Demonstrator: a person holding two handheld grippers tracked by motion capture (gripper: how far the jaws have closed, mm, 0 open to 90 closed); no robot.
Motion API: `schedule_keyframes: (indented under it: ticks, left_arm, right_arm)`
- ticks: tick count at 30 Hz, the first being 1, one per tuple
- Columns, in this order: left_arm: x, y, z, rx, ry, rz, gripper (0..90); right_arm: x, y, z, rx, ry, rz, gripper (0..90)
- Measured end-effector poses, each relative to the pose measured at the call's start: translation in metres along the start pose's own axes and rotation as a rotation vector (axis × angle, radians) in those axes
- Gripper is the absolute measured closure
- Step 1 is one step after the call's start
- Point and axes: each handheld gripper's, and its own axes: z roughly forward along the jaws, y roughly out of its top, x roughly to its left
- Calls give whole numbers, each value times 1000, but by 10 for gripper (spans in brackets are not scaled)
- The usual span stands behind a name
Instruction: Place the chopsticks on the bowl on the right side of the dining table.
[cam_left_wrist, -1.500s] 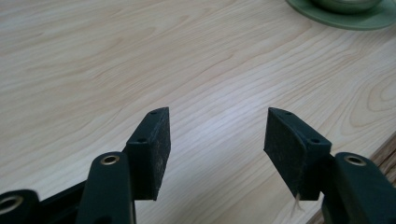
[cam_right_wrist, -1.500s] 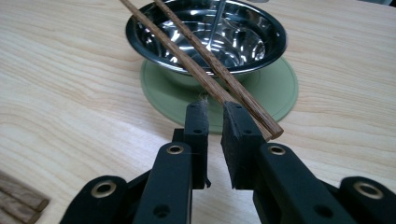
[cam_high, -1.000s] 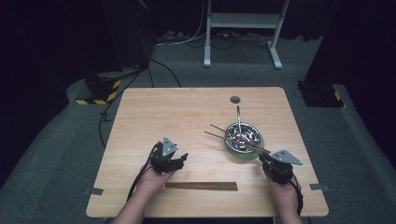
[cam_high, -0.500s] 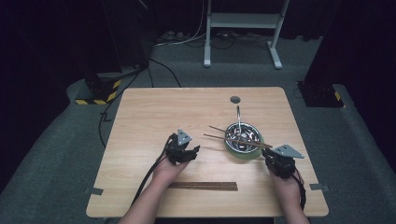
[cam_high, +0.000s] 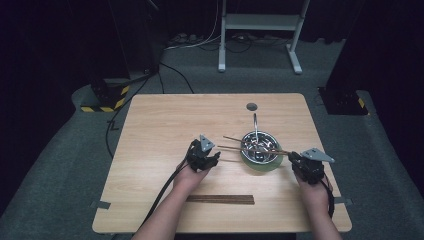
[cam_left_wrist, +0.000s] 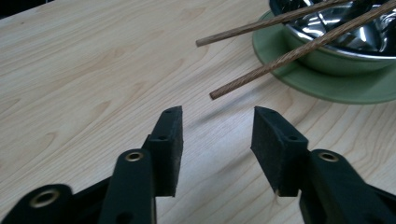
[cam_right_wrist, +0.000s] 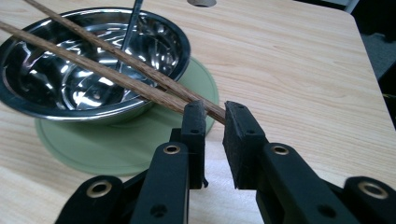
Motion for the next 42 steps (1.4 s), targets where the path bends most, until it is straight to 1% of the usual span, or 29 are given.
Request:
schedule_keyframes:
  ticks: [1,2,3,4,5,6,7,8,12,13,17,18,20,21,23,24,26,27,29,31,32,33,34,36,38,39,40,41,42]
  left_arm:
    - [-1,0,1,-4,-4,-11,553]
    - [0,1,1,10,-11,10,564]
    - [-2,1,3,-7,-13,-11,579]
    - [-1,0,2,17,-9,5,594]
    - [-1,-1,4,12,-13,3,602]
    - [-3,-2,5,9,-5,-15,611]
    - [-2,-2,5,22,-9,-2,623]
    - [-3,-3,6,12,-12,-18,632]
    - [-6,-3,5,18,-19,-9,654]
    - [-5,-3,5,19,-24,9,657]
    - [-7,-3,5,-3,-28,-16,666]
    - [-7,-3,5,3,-34,-10,668]
    - [-9,-3,5,6,-32,-17,667]
    - [-8,-4,5,12,-37,5,667]
    - [-10,-5,5,9,-37,-7,667]
    - [-9,-5,4,17,-43,10,668]
    - [-12,-5,4,-1,-45,-10,669]
    - [-12,-5,4,8,-51,3,669]
    - [-13,-5,4,8,-48,10,669]
    - [-13,-4,5,8,-50,8,672]
    - [-14,-4,5,-6,-48,-11,674]
    - [-14,-4,5,-4,-51,-8,677]
    - [-13,-3,5,3,-49,8,678]
    - [-17,-3,8,-22,-46,-10,678]
    - [-16,-3,10,-13,-37,20,672]
    - [-17,-3,12,-20,-25,-9,672]
    - [-16,-3,13,-21,-22,16,670]
    - [-16,-3,15,-32,-17,-8,668]
    - [-14,-2,15,-21,-16,17,665]
  right_arm:
    - [0,0,1,1,-6,0,775]
    - [-1,0,2,3,-6,0,775]
    - [-2,1,3,3,-8,-1,774]
    - [-3,1,3,6,-9,2,773]
    - [-3,2,5,4,-11,3,772]
    - [-4,2,6,5,-13,4,772]
    - [-4,3,7,10,-15,8,772]
    - [-5,4,8,9,-15,5,771]
    - [-8,7,15,17,-24,4,771]
    - [-8,7,15,18,-19,2,772]
    - [-11,9,19,26,-25,4,771]
    - [-11,9,20,27,-25,7,771]
    - [-12,10,21,28,-27,0,772]
    - [-12,11,21,27,-31,-3,773]
    - [-14,13,22,27,-32,-6,773]
    - [-14,14,22,30,-34,-2,772]
    - [-15,16,23,28,-35,-5,772]
    - [-16,17,24,20,-37,-8,773]
    - [-17,17,25,33,-37,-7,773]
    - [-17,17,24,33,-41,-12,771]
    - [-17,17,23,32,-41,-15,769]
    - [-17,17,21,26,-42,-21,766]
    - [-16,17,19,23,-44,-15,760]
    - [-14,16,14,11,-42,-26,735]
    - [-12,15,9,-2,-41,-31,716]
    - [-11,14,7,-10,-41,-30,707]
    - [-10,13,5,-16,-38,-30,700]
    - [-9,12,3,-17,-33,-27,692]
    - [-8,11,3,-18,-32,-29,685]
